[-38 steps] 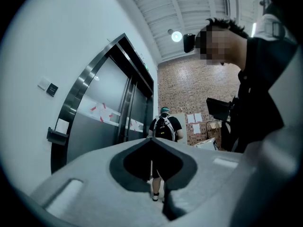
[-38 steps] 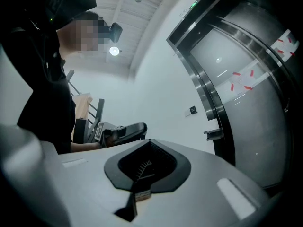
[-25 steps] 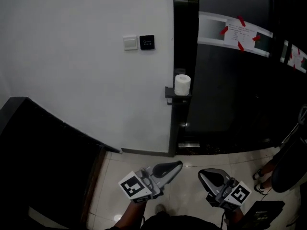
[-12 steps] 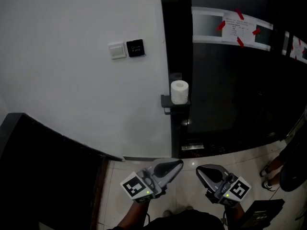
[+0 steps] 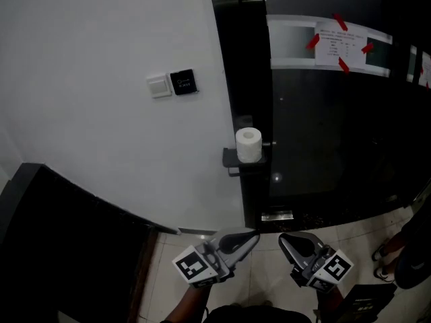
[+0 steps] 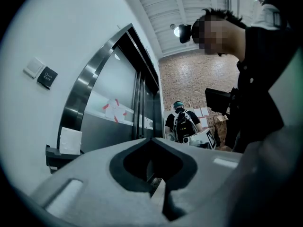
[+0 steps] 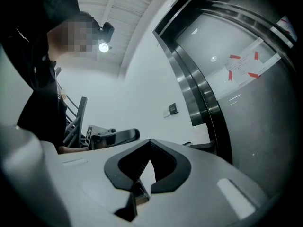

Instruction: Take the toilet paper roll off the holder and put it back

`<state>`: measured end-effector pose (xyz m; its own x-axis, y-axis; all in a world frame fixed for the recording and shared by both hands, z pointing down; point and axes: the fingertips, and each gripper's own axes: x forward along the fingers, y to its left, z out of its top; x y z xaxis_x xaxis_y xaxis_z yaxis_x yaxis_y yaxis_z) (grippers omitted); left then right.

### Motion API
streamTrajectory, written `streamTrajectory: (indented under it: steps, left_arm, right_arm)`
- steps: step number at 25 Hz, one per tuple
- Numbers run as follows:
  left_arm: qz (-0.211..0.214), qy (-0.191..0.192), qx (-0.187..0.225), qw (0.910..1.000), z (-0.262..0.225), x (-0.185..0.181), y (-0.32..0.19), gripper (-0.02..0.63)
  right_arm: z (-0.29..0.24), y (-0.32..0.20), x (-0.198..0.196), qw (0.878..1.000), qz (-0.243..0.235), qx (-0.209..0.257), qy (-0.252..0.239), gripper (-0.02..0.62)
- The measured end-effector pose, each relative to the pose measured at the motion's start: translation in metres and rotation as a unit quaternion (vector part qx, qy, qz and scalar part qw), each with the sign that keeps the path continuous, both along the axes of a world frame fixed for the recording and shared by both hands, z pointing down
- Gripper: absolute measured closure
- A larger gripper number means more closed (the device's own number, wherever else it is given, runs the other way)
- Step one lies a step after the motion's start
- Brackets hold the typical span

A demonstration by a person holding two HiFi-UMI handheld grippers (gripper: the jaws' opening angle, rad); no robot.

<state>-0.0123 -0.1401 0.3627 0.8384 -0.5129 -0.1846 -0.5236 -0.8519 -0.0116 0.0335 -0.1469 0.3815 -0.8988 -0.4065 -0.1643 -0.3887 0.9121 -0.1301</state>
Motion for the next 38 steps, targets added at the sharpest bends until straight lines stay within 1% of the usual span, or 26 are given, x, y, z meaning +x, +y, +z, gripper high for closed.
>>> streamTrajectory:
  steps: [4, 8, 10, 13, 14, 15, 17, 18, 22, 24, 25, 29, 31, 35, 38]
  left_arm:
    - [0.008, -0.007, -0.006, 0.9999, 0.0, 0.005, -0.009, 0.611]
    - [0.013, -0.011, 0.0, 0.9998, -0.005, 0.0, -0.021, 0.611]
    - [0.016, -0.014, 0.004, 0.9998, -0.007, -0.003, -0.024, 0.611]
    - [0.015, -0.017, 0.001, 0.9997, -0.005, -0.011, -0.029, 0.611]
    - [0.015, -0.015, 0.0, 0.9998, -0.005, -0.014, -0.031, 0.611]
    - [0.014, -0.015, -0.001, 0.9998, -0.004, -0.017, -0.033, 0.611]
    - [0.011, -0.015, -0.002, 0.9998, -0.003, -0.023, -0.038, 0.611]
    - [0.008, -0.013, -0.003, 0.9999, -0.002, -0.026, -0.04, 0.611]
    - [-0.01, 0.0, -0.008, 0.9999, -0.001, -0.041, -0.053, 0.611]
    - [-0.017, 0.002, -0.014, 0.9998, 0.003, -0.048, -0.06, 0.611]
    - [-0.018, 0.004, -0.016, 0.9997, 0.004, -0.05, -0.063, 0.611]
    - [-0.022, 0.011, -0.013, 0.9996, 0.004, -0.057, -0.071, 0.611]
    - [-0.027, 0.015, -0.014, 0.9994, 0.004, -0.059, -0.073, 0.611]
    - [-0.037, 0.02, -0.017, 0.999, 0.002, -0.067, -0.073, 0.611]
    - [-0.052, 0.023, -0.019, 0.9982, 0.003, -0.078, -0.071, 0.611]
  right_arm:
    - [0.003, -0.014, 0.0, 1.0, 0.009, -0.01, 0.001, 0.597]
    - [-0.001, -0.033, -0.001, 0.999, 0.042, -0.021, -0.021, 0.597]
    - [0.006, -0.047, 0.002, 0.997, 0.063, -0.034, -0.023, 0.597]
    - [0.014, -0.061, -0.004, 0.996, 0.076, -0.048, -0.022, 0.595]
    - [0.015, -0.065, -0.007, 0.995, 0.08, -0.05, -0.021, 0.578]
    - [0.017, -0.071, -0.01, 0.995, 0.083, -0.053, -0.021, 0.514]
    - [0.02, -0.083, -0.016, 0.994, 0.087, -0.057, -0.014, 0.425]
    - [0.022, -0.09, -0.02, 0.994, 0.089, -0.057, -0.008, 0.394]
    - [0.027, -0.127, -0.034, 0.993, 0.108, -0.049, 0.02, 0.322]
    - [0.029, -0.152, -0.042, 0.991, 0.122, -0.047, 0.032, 0.251]
    - [0.029, -0.165, -0.045, 0.99, 0.131, -0.045, 0.039, 0.227]
    - [0.019, -0.216, -0.065, 0.985, 0.156, -0.036, 0.063, 0.161]
    - [0.014, -0.239, -0.076, 0.983, 0.163, -0.034, 0.075, 0.118]
    - [0.011, -0.283, -0.097, 0.978, 0.18, -0.039, 0.099, 0.081]
    - [0.011, -0.311, -0.108, 0.972, 0.204, -0.036, 0.111, 0.075]
